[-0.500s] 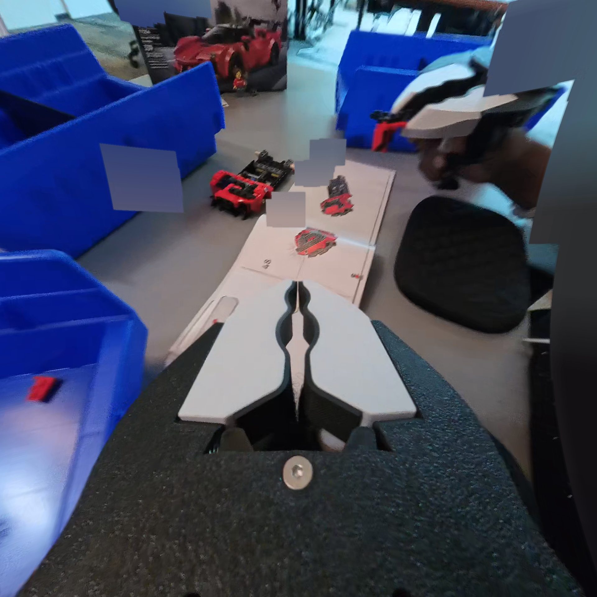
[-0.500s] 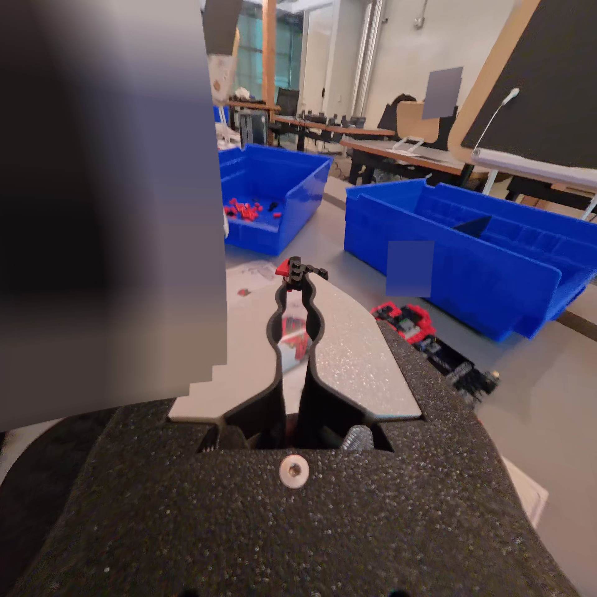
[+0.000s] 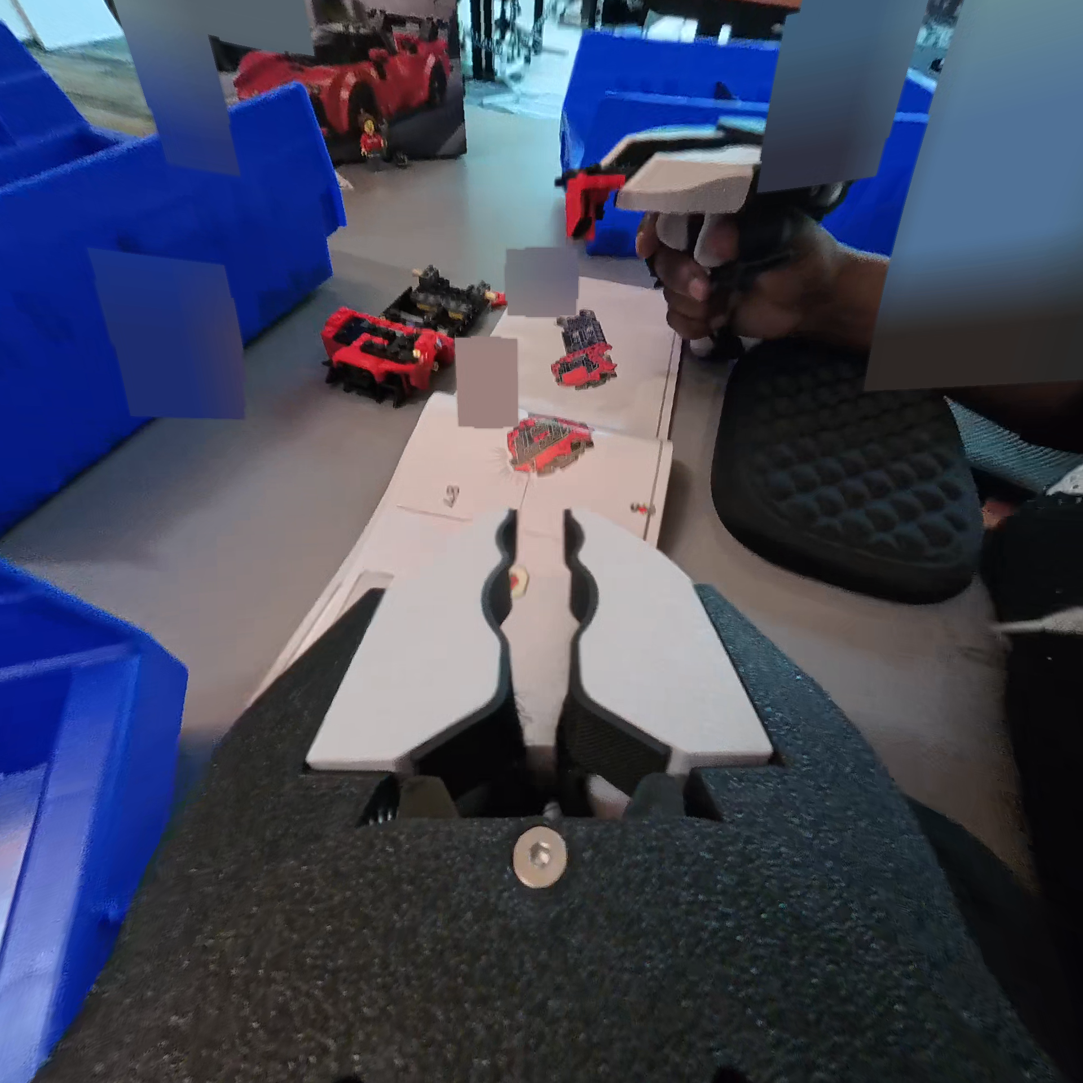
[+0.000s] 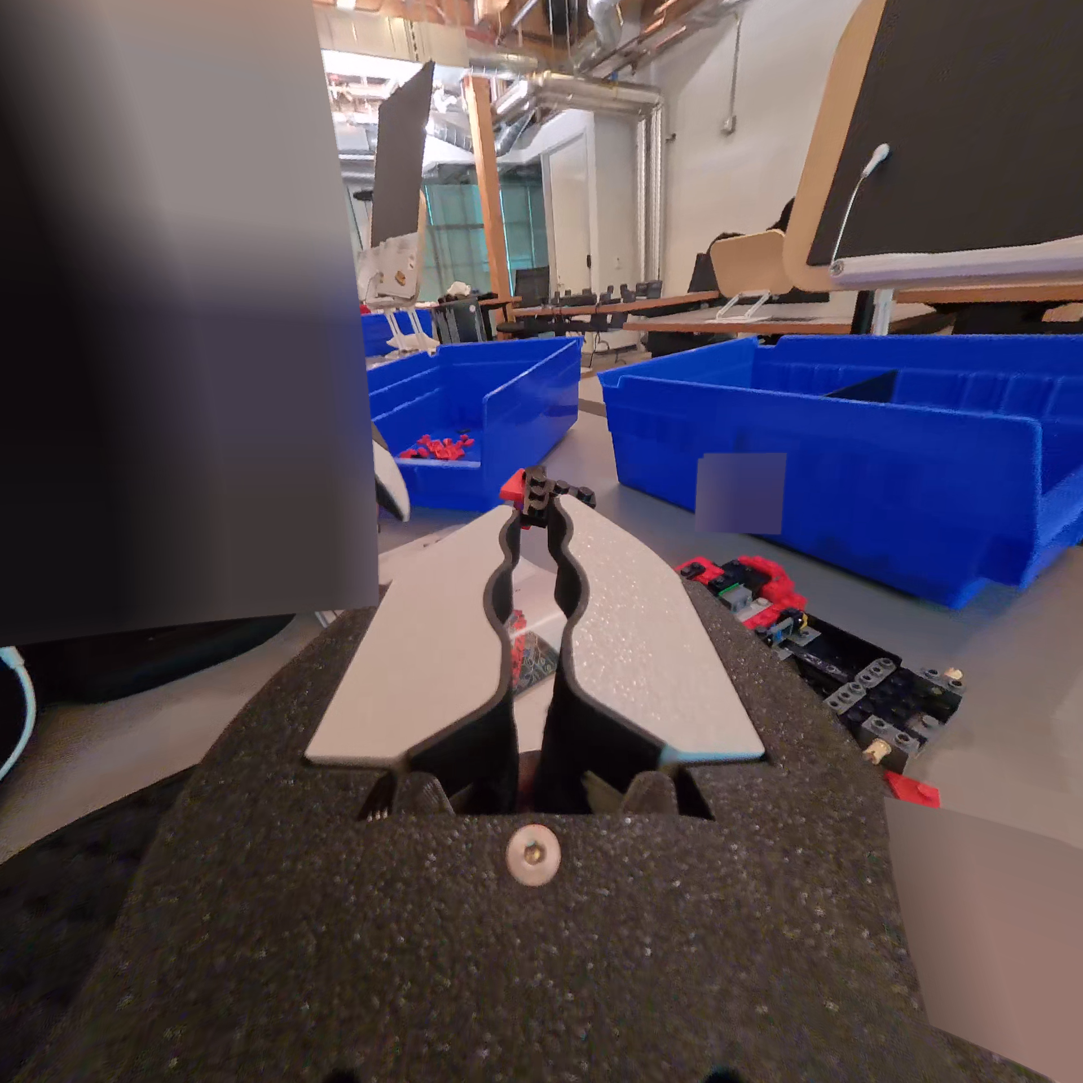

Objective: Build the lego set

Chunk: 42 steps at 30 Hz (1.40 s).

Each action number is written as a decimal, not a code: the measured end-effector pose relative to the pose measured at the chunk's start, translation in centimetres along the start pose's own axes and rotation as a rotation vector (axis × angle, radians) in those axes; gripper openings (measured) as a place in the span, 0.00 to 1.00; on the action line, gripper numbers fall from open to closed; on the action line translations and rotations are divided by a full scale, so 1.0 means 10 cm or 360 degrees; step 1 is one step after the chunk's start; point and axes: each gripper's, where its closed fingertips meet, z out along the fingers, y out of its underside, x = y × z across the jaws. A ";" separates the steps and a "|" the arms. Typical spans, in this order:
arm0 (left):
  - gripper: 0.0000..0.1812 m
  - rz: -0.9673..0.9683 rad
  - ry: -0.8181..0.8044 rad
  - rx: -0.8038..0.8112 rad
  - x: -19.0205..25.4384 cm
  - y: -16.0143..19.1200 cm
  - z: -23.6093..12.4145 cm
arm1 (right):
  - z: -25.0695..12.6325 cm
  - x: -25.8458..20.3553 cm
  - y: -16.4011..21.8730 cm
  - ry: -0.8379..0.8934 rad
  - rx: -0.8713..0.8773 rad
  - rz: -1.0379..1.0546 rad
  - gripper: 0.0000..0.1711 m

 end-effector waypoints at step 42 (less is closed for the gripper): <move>0.27 0.0086 0.0019 -0.0835 -0.51 -0.26 1.60 | -0.31 0.12 -0.57 0.0198 0.0415 0.0000 0.05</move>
